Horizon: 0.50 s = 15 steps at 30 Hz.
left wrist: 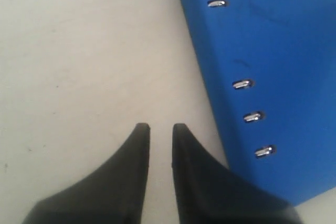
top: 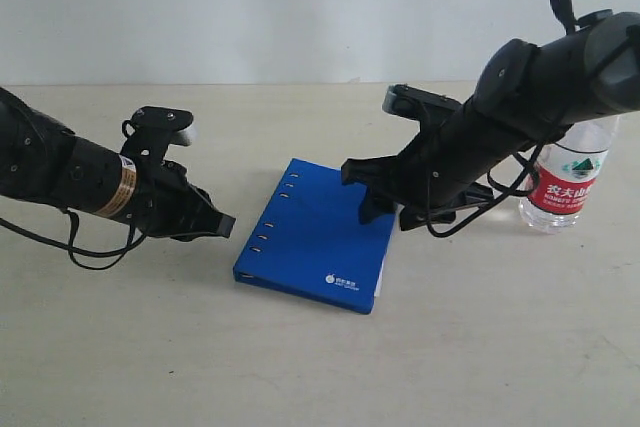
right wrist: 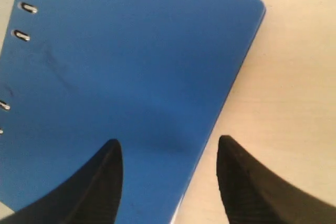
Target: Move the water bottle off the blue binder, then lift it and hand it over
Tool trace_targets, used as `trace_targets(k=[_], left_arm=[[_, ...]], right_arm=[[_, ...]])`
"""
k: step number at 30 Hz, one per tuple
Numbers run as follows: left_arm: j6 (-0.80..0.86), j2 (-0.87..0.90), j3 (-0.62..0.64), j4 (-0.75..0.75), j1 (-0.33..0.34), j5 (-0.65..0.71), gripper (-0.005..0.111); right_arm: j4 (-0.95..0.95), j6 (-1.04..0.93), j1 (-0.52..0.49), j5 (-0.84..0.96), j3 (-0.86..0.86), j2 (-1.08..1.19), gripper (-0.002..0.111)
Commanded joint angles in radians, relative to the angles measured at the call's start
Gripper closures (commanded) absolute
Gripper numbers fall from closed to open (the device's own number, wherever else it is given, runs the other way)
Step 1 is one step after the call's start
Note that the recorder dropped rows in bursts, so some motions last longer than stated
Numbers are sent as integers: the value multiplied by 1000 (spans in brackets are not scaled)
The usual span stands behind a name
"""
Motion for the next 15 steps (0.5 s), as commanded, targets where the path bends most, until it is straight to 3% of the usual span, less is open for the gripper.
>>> trace_targets(k=[1, 15], left_arm=[[3, 0, -4, 5, 0, -8, 91], [8, 0, -4, 5, 0, -8, 91]], right_arm=[[30, -24, -6, 14, -2, 20, 60], [393, -367, -6, 107, -2, 41, 60]])
